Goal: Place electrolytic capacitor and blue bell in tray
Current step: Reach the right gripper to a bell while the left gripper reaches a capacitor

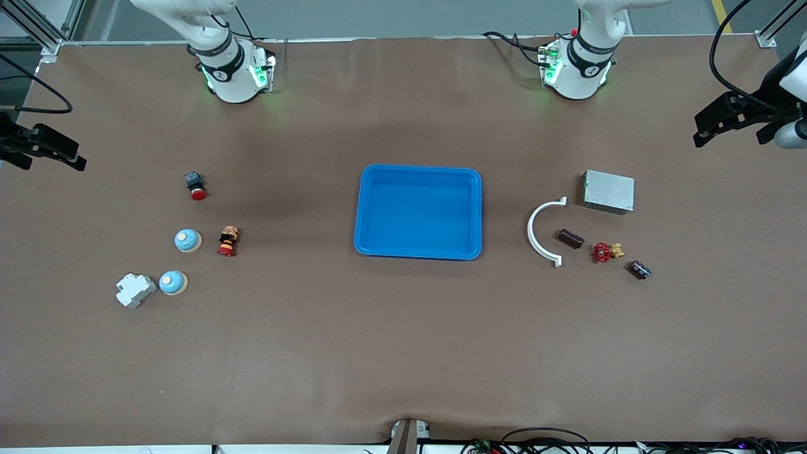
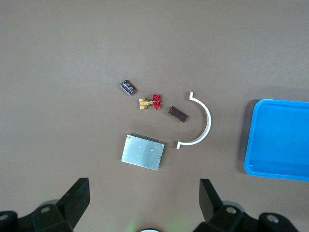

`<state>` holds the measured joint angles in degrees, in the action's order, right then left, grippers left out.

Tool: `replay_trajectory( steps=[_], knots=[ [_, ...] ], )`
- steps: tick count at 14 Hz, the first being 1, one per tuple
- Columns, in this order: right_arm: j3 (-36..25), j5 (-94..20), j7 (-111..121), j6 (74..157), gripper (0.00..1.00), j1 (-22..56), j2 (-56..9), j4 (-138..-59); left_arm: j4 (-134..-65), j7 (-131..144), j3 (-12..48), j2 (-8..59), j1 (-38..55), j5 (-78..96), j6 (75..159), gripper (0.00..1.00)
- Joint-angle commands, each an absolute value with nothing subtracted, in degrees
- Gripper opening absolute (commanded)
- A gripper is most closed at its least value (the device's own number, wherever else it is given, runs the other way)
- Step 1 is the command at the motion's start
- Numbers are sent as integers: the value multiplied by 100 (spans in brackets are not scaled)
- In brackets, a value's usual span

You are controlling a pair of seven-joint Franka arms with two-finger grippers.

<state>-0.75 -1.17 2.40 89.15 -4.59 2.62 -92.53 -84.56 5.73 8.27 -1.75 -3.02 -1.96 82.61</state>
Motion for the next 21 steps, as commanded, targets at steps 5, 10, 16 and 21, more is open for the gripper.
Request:
replay_trajectory(
  steps=[5, 10, 16, 21],
  knots=[
    [-44, -62, 123, 8903, 100, -448, 492, -9334, -8411, 571, 835, -185, -299, -316, 8174, 100],
    [-44, -62, 123, 9026, 100, -440, 457, -9360, -8499, 659, 835, -132, -299, -272, 8183, 100],
    [-26, -106, 106, 9316, 100, -404, 431, -9325, -8604, 816, 870, 87, -290, -193, 8410, 100],
    [-26, -114, 105, 9395, 100, -439, 255, -9378, -8622, 1537, 888, 430, -281, 141, 8604, 100]
  ],
)
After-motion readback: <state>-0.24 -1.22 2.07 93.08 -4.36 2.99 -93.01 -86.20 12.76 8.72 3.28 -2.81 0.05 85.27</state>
